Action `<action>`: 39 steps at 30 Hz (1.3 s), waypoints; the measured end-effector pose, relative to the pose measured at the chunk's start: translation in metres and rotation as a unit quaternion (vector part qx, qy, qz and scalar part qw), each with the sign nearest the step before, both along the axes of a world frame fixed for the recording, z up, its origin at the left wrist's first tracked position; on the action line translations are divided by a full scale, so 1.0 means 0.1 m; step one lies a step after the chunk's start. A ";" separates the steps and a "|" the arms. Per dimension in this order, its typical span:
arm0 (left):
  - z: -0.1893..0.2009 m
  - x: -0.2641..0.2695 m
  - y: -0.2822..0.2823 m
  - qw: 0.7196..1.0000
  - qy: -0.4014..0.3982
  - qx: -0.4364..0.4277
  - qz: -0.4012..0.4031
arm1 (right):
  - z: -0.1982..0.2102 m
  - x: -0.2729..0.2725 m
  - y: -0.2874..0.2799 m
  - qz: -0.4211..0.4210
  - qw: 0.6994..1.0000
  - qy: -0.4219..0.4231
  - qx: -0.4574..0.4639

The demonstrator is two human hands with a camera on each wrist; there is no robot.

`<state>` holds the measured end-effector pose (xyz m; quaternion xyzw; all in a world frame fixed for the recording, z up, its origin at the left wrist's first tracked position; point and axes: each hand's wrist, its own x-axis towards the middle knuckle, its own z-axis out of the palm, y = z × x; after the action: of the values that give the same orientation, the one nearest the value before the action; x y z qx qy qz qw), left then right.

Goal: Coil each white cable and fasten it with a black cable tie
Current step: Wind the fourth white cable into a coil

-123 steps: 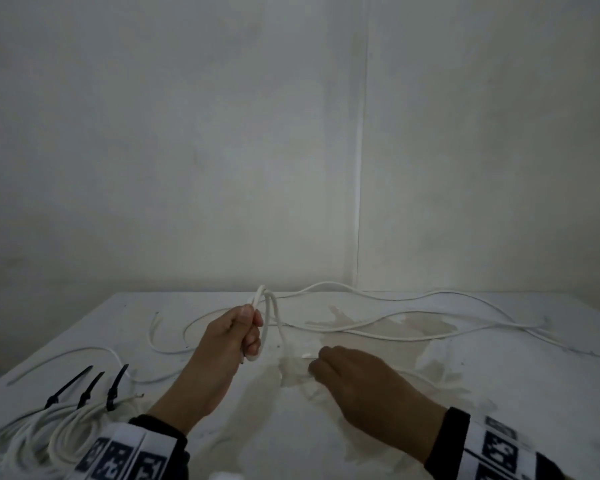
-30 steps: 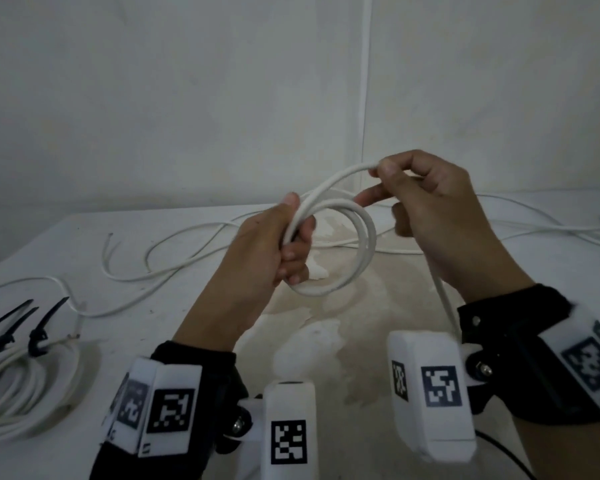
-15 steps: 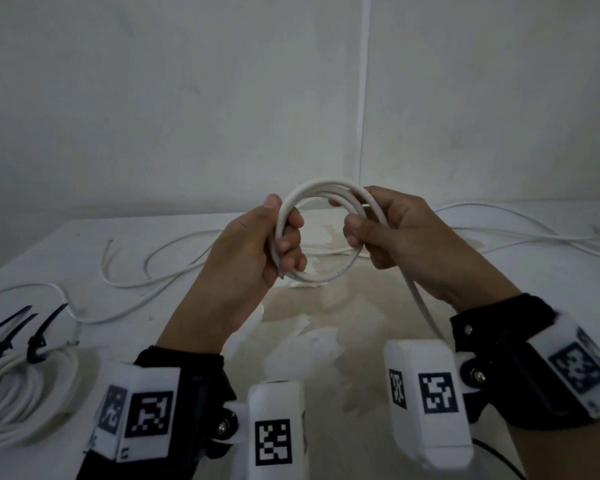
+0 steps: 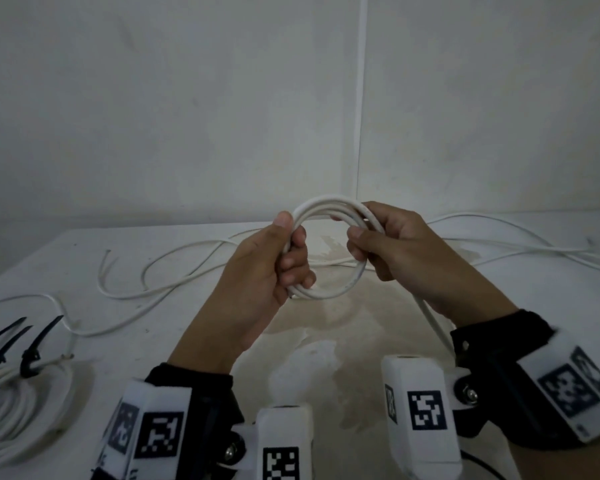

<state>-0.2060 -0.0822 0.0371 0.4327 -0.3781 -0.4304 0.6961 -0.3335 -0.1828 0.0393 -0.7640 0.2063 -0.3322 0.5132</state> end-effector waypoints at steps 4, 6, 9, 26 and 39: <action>0.02 0.00 0.00 0.999 0.034 -0.025 0.026 | 0.02 0.00 0.03 0.018 1.000 -0.019 0.005; 0.04 0.03 0.00 0.996 0.061 -0.044 0.048 | 0.02 0.00 0.02 0.010 0.999 -0.030 -0.010; 0.10 0.17 0.01 0.985 0.108 -0.084 0.107 | -0.05 0.00 -0.07 -0.065 0.991 -0.023 -0.113; 0.19 0.42 0.14 0.931 0.069 -0.164 0.319 | -0.29 0.11 -0.04 -0.106 0.878 0.224 -0.410; -0.04 0.15 0.02 0.927 -0.274 -0.045 0.251 | -0.10 0.21 0.24 -0.034 0.837 0.080 -0.540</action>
<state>-0.1909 -0.0800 0.0330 0.5827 -0.4520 -0.0883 0.6696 -0.3124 -0.1587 0.0293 -0.9365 0.0603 -0.3453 -0.0103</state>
